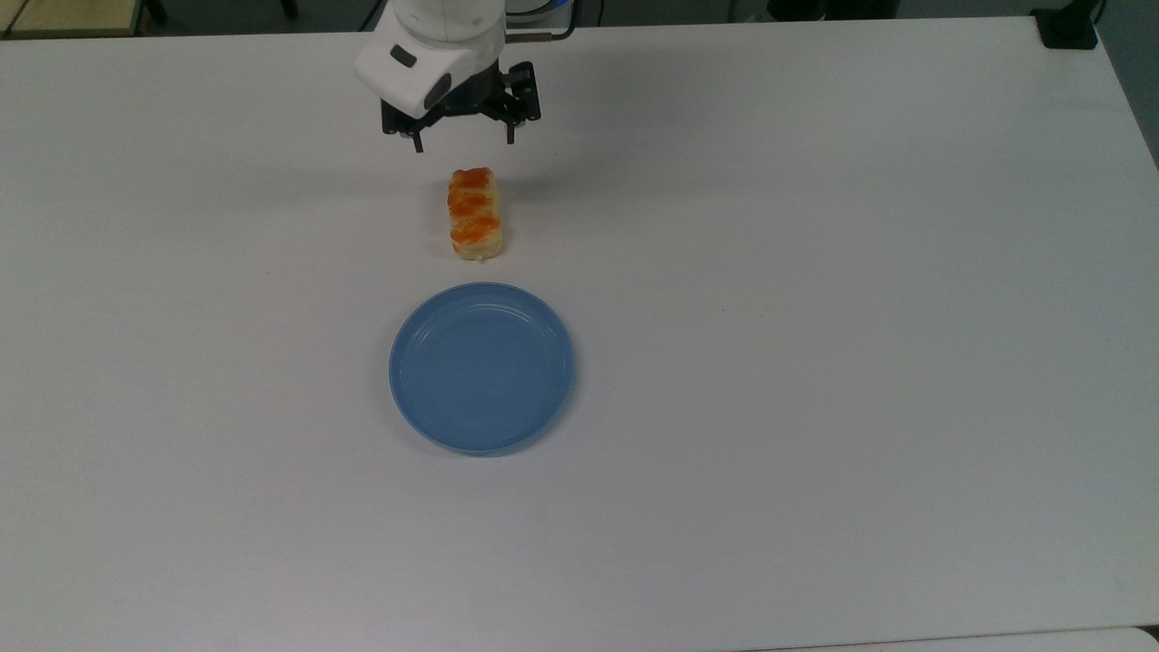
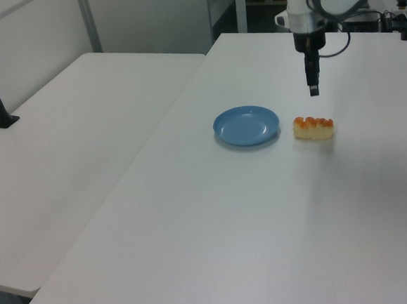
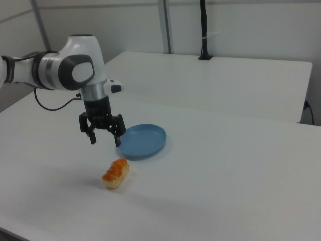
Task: Put the bread on a plate
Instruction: 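Lower the open gripper down around the bread roll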
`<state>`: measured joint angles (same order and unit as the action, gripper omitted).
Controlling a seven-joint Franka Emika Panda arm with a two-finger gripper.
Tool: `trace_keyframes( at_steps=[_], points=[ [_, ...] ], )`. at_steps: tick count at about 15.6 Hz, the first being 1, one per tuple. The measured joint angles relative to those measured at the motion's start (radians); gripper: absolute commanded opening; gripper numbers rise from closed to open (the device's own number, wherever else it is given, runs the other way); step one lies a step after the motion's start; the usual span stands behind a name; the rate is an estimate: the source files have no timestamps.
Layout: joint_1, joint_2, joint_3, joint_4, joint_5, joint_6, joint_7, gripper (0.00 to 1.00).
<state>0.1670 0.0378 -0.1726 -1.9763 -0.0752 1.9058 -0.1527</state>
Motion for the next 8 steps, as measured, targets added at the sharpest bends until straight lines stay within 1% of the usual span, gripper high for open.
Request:
trace_keyframes(
  at_steps=[2, 5, 8],
  points=[
    [0.007, 0.004, 0.0, -0.033, 0.0, 0.034, 0.0, 1.0],
    [0.015, 0.026, 0.001, -0.054, 0.0, 0.07, 0.0, 1.0],
    [0.017, 0.062, 0.001, -0.059, -0.033, 0.092, 0.0, 1.0]
  ],
)
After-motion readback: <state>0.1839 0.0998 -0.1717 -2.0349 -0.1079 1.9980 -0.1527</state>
